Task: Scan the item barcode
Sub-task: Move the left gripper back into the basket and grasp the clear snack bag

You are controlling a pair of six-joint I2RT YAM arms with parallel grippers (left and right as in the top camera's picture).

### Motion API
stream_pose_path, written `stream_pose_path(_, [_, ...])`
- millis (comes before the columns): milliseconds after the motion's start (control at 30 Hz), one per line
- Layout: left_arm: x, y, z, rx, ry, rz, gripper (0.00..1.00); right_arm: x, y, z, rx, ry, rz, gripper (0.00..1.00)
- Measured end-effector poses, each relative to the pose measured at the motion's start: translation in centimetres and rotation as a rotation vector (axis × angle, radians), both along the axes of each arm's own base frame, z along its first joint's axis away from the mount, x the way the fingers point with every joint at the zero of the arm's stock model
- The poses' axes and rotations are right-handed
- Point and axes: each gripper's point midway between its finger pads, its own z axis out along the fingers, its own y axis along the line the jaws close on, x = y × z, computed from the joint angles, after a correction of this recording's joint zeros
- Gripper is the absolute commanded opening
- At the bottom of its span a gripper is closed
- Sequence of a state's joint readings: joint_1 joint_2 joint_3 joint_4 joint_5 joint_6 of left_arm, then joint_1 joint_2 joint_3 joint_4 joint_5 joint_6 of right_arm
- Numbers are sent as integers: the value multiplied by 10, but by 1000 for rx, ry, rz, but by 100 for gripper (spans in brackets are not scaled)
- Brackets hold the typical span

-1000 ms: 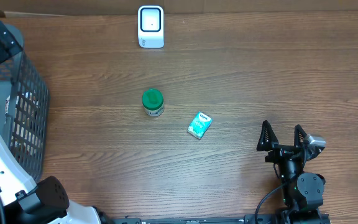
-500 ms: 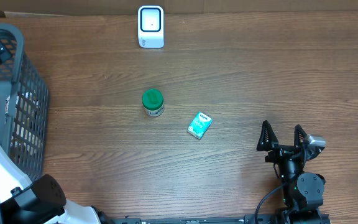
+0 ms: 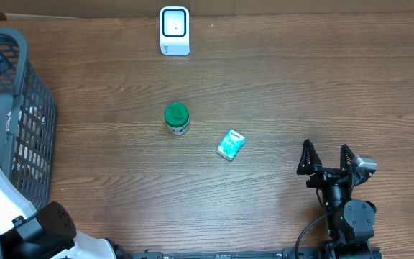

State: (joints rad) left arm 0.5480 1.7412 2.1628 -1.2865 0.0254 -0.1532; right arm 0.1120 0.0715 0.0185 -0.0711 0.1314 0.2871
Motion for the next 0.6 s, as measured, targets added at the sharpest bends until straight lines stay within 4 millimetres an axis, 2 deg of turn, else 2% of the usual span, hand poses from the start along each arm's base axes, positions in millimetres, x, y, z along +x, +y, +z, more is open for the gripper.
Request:
stream_pose_path(367, [0, 0, -1, -1, 2, 0, 95, 0, 0, 0, 0, -1, 0, 100])
stream_pose_path(600, [5, 3, -11, -14, 23, 0, 96, 0, 0, 0, 0, 0, 0, 100])
